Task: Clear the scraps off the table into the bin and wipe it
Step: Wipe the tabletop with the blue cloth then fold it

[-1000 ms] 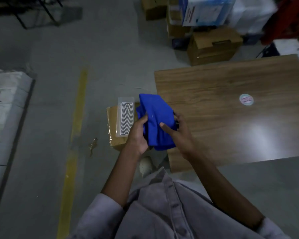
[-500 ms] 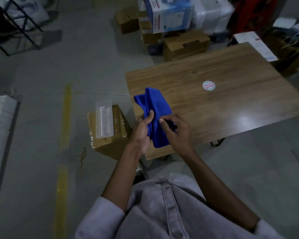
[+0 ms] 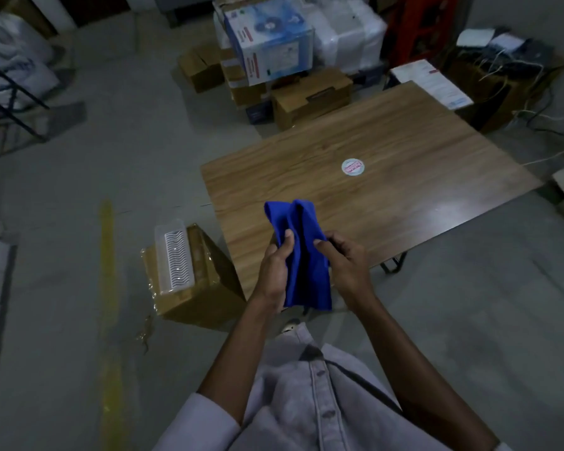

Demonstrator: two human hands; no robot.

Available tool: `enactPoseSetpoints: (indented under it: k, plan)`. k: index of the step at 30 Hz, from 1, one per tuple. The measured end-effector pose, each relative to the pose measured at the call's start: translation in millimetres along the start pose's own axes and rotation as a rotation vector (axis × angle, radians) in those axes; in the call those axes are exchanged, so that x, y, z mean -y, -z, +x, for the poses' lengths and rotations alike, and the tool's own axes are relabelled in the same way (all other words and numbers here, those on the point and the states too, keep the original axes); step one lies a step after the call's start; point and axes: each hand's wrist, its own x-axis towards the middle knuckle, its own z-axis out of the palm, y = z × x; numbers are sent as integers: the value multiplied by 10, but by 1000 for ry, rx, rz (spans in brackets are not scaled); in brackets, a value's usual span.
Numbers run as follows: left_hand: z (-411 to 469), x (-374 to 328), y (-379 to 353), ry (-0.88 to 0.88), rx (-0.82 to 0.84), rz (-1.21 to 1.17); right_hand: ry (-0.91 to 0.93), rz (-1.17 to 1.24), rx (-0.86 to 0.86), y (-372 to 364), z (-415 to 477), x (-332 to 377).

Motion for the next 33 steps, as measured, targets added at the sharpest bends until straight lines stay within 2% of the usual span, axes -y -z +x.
enactPoseSetpoints:
  k: [3, 7, 12, 15, 20, 22, 25, 27, 29, 31, 33]
  plan:
    - [141, 60, -129, 56, -3, -121, -123, 229, -31, 127, 41, 83]
    - [368, 127, -231, 158, 36, -219, -168, 407, -50, 320, 202, 118]
    - [675, 34, -352, 141, 92, -91, -194, 517, 33, 463, 519, 299]
    - [906, -45, -432, 140, 146, -89, -136, 332, 69, 478, 709, 384]
    - [1104, -234, -694, 221, 232, -90, 86, -447, 91, 514, 962, 198]
    - [1170, -260, -854, 221, 251, -124, 112, -517, 91, 557, 1014, 137]
    - [1220, -240, -1145, 217, 244, -87, 95, -270, 91, 659, 1075, 140]
    - [1303, -185, -1289, 238, 267, -64, 3, -116, -3, 834, 1159, 132]
    - [1457, -83, -1419, 270, 270, -87, -62, -123, -121, 1134, 1302, 38]
    - [1609, 8, -1576, 305, 212, -82, -157, -74, -216, 1487, 1440, -70]
    - [1734, 110, -1786, 303, 122, -48, -262, 101, -279, 1826, 1535, -99]
